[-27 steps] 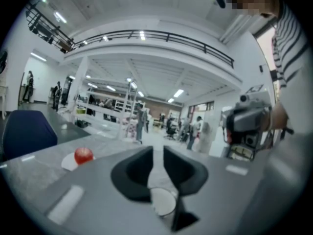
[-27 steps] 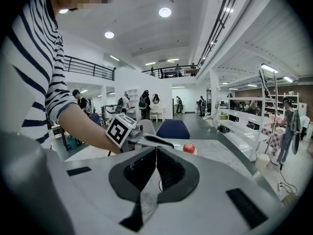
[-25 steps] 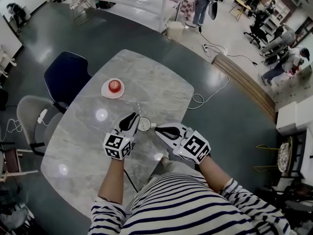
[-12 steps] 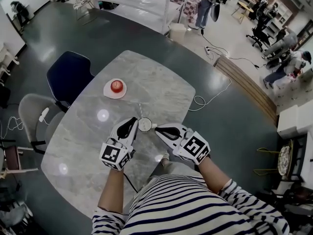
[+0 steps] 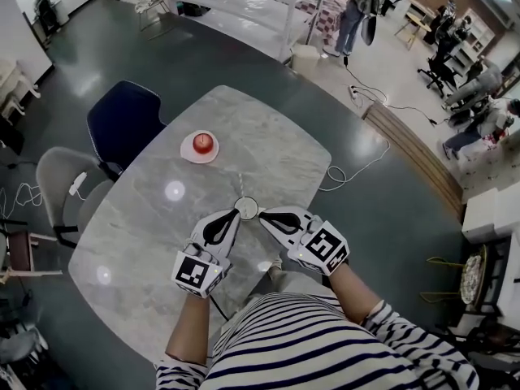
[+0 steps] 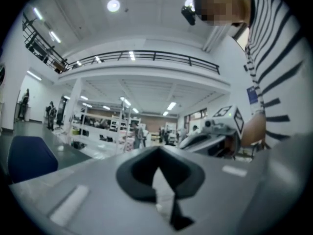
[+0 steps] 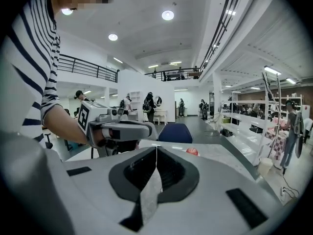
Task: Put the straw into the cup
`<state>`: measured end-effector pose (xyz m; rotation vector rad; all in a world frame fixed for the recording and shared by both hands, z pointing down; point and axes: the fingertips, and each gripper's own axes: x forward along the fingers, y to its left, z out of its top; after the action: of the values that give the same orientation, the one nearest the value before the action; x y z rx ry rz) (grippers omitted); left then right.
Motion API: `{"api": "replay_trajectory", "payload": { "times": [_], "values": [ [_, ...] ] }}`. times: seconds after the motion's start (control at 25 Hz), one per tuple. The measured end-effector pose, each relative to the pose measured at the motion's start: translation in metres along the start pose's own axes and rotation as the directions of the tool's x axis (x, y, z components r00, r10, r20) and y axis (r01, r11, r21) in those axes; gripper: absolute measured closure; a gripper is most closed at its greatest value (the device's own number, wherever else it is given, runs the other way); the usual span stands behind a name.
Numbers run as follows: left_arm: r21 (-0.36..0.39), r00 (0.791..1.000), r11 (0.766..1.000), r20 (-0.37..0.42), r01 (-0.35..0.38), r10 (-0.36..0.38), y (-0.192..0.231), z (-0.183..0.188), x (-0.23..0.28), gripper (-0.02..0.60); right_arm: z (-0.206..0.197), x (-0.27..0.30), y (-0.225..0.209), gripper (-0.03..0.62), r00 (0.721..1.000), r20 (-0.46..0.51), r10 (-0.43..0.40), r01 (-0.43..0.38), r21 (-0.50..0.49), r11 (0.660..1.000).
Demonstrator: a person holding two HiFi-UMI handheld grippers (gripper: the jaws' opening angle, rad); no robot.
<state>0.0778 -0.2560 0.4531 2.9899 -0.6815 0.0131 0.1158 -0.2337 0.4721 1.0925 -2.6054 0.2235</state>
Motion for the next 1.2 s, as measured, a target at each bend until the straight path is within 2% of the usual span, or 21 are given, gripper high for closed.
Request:
{"api": "replay_trajectory", "payload": {
  "times": [0.68, 0.96, 1.2],
  "values": [
    [0.009, 0.998, 0.998, 0.004, -0.056, 0.056, 0.0, 0.004, -0.027, 0.575, 0.023, 0.006, -0.003, 0.588, 0.999, 0.038, -0.024, 0.026, -0.048, 0.999],
    [0.006, 0.997, 0.997, -0.001, -0.072, 0.072, 0.006, 0.0, -0.033, 0.575, 0.026, 0.009, -0.006, 0.588, 0.998, 0.011, -0.067, 0.068, -0.117, 0.991],
    [0.009, 0.996, 0.996, -0.005, -0.088, 0.088, 0.008, 0.0, -0.036, 0.575, 0.033, 0.01, -0.004, 0.589, 0.998, 0.027, -0.05, 0.052, -0.109, 0.993]
  ]
}}
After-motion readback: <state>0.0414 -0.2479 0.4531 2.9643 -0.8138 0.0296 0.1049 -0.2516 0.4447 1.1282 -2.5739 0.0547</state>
